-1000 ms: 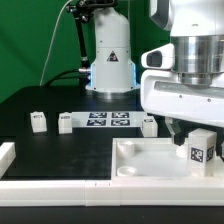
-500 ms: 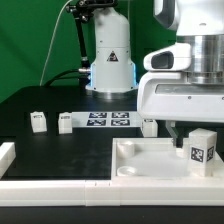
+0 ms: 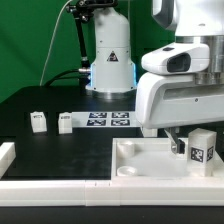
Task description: Assemble one leg
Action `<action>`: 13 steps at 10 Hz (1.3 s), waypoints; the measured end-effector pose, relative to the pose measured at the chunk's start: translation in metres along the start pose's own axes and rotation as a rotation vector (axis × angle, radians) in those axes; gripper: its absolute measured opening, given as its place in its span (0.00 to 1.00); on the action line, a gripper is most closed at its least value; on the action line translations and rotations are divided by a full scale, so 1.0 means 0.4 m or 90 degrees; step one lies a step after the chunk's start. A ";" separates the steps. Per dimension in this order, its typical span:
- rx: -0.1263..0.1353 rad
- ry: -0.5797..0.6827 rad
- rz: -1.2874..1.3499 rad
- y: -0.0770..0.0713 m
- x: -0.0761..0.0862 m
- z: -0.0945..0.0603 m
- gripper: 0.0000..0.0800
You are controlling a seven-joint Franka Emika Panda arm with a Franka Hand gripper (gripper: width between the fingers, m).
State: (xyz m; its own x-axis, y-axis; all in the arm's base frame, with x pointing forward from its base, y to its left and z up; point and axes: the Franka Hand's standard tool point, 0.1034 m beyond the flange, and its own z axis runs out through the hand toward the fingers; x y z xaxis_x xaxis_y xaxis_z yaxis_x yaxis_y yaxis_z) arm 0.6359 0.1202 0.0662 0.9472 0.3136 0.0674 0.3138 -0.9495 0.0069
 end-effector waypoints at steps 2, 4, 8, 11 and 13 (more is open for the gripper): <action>-0.003 0.000 -0.035 0.004 -0.001 0.000 0.79; -0.003 0.000 -0.021 0.005 -0.001 0.000 0.40; -0.001 0.000 0.096 0.003 -0.001 0.000 0.36; -0.004 0.005 0.283 0.009 0.000 0.000 0.36; -0.008 0.004 0.440 0.005 -0.002 0.001 0.36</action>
Offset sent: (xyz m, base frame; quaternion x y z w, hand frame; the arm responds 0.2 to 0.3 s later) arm 0.0000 0.0000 0.0000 0.0000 0.0000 0.0000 1.0000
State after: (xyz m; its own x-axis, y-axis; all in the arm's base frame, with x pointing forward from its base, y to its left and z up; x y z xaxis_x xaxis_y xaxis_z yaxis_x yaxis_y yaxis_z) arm 0.6357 0.1181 0.0658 0.9294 -0.3631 0.0667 -0.3619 -0.9318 -0.0290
